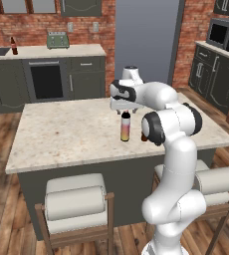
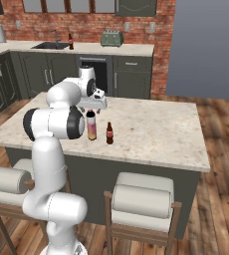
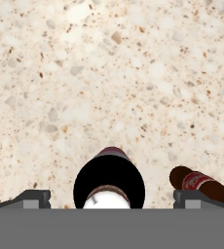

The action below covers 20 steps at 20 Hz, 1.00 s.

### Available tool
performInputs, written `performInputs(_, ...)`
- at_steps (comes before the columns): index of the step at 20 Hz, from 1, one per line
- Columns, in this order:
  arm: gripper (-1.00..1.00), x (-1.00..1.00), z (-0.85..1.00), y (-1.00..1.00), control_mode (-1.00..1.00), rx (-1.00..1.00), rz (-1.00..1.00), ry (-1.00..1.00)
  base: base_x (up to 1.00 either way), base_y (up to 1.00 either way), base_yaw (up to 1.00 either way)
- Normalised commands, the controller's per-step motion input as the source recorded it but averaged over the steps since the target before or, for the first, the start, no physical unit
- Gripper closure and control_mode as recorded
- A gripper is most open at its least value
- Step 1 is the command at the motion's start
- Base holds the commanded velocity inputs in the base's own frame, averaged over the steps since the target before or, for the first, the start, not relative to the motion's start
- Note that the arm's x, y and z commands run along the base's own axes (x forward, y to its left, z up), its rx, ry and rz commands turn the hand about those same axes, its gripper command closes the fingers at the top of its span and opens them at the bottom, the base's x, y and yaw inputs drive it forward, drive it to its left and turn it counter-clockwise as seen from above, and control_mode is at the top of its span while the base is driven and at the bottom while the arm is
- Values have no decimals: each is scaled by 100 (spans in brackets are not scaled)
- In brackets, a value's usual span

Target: Place the large bottle from the dining counter next to the other large bottle outside the sink, and place the small bottle from the dining counter next to the other small bottle inside the sink.

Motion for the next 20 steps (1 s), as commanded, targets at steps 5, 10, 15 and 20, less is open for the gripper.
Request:
performInputs(5,-100,0,0,0,-100,0,0,0,0,0,0)
performInputs(10,-100,0,-2,0,-100,0,0,0,0,0,0)
performInputs(15,-100,0,0,0,-100,0,0,0,0,0,0)
performInputs(20,100,0,-1,1,-100,0,0,0,0,0,0)
